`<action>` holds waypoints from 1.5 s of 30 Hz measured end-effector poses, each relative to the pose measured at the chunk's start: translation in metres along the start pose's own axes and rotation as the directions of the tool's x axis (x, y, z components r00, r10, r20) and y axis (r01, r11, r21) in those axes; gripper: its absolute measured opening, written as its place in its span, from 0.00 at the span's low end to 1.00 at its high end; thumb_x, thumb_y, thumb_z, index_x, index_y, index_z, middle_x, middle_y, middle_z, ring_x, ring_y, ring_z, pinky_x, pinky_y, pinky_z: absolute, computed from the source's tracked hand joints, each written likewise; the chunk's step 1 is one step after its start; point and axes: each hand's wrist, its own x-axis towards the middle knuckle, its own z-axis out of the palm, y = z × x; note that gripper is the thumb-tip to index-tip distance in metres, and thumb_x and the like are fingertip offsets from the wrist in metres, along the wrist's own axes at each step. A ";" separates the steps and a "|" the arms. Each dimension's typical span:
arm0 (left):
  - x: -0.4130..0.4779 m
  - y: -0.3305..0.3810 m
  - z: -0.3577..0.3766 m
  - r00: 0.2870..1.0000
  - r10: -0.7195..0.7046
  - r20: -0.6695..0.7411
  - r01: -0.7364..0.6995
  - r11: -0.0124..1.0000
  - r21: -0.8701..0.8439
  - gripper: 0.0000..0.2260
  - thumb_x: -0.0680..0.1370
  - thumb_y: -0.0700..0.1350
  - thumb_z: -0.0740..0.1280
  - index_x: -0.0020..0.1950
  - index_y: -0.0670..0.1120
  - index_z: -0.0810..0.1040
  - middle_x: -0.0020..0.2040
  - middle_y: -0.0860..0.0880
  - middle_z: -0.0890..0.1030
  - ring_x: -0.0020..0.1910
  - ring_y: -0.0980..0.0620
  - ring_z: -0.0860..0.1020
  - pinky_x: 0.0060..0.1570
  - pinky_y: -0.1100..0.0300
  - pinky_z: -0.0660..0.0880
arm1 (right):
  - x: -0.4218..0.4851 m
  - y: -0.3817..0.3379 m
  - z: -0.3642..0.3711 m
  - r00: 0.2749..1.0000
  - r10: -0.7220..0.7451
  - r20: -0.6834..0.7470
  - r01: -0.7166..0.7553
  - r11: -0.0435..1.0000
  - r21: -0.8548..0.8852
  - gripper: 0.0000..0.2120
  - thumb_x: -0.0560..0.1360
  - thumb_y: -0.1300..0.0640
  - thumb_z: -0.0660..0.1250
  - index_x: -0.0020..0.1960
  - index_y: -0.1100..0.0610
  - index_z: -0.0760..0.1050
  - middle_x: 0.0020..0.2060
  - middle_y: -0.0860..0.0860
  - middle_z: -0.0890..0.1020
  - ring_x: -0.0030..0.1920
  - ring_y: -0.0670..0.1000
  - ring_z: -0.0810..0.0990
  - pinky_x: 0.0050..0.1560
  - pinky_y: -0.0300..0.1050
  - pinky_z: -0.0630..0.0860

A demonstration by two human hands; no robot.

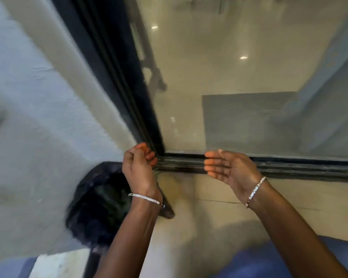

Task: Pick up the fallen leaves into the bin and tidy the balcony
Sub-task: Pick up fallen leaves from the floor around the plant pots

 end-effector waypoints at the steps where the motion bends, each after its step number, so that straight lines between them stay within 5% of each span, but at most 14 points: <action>1: -0.009 -0.007 0.015 0.998 -0.017 0.059 0.016 1.000 0.017 0.09 0.80 0.36 0.58 0.44 0.45 0.75 0.40 0.47 0.75 0.37 0.51 0.74 0.38 0.60 0.71 | -0.004 -0.006 -0.017 0.998 -0.018 -0.058 0.019 1.000 0.016 0.14 0.82 0.56 0.59 0.50 0.62 0.82 0.42 0.59 0.85 0.41 0.55 0.83 0.47 0.47 0.80; 6: -0.088 -0.050 0.099 0.903 -0.175 0.393 0.136 0.983 0.125 0.10 0.79 0.35 0.59 0.43 0.47 0.75 0.37 0.48 0.75 0.34 0.53 0.74 0.33 0.64 0.73 | -0.042 -0.047 -0.121 0.905 -0.157 -0.395 0.202 0.976 0.076 0.11 0.81 0.59 0.59 0.48 0.60 0.80 0.35 0.54 0.81 0.32 0.50 0.79 0.34 0.41 0.75; 14: -0.282 -0.116 0.193 0.520 -0.444 0.729 0.274 0.896 0.350 0.13 0.78 0.33 0.58 0.41 0.49 0.74 0.34 0.48 0.74 0.30 0.53 0.72 0.28 0.63 0.69 | -0.154 -0.089 -0.294 0.593 -0.334 -0.733 0.285 0.938 -0.196 0.12 0.80 0.63 0.58 0.42 0.57 0.77 0.30 0.52 0.78 0.24 0.46 0.76 0.27 0.36 0.71; 20: -0.401 -0.172 0.183 0.305 -0.680 0.667 0.311 0.733 0.605 0.10 0.77 0.35 0.59 0.40 0.48 0.74 0.32 0.49 0.73 0.29 0.53 0.71 0.27 0.62 0.68 | -0.260 -0.030 -0.380 0.392 -0.335 -0.857 0.213 0.939 -0.270 0.09 0.81 0.63 0.60 0.48 0.63 0.78 0.31 0.56 0.78 0.24 0.48 0.75 0.25 0.37 0.71; 27: -0.517 -0.208 0.153 -0.021 -0.892 0.451 0.213 0.436 0.874 0.09 0.79 0.39 0.59 0.39 0.46 0.74 0.35 0.49 0.74 0.33 0.52 0.73 0.34 0.57 0.71 | -0.348 0.103 -0.426 0.229 -0.104 -0.968 0.191 0.980 -0.060 0.11 0.82 0.62 0.59 0.46 0.60 0.79 0.31 0.54 0.80 0.26 0.47 0.77 0.30 0.40 0.75; 36: -0.559 -0.279 0.102 -0.078 -0.964 0.254 -0.037 0.258 0.965 0.11 0.80 0.42 0.59 0.37 0.45 0.70 0.31 0.51 0.73 0.30 0.54 0.70 0.33 0.61 0.69 | -0.385 0.237 -0.455 0.049 0.133 -0.990 0.364 0.920 0.142 0.11 0.81 0.62 0.58 0.47 0.61 0.79 0.31 0.54 0.79 0.26 0.47 0.76 0.30 0.40 0.73; 45: -0.593 -0.323 0.090 -0.116 -0.969 0.219 -0.190 0.238 0.952 0.06 0.79 0.43 0.61 0.42 0.47 0.72 0.35 0.51 0.73 0.32 0.54 0.72 0.32 0.62 0.69 | -0.369 0.376 -0.436 -0.065 0.422 -0.904 0.480 0.808 0.343 0.11 0.81 0.63 0.58 0.45 0.61 0.78 0.31 0.56 0.79 0.27 0.50 0.76 0.30 0.41 0.72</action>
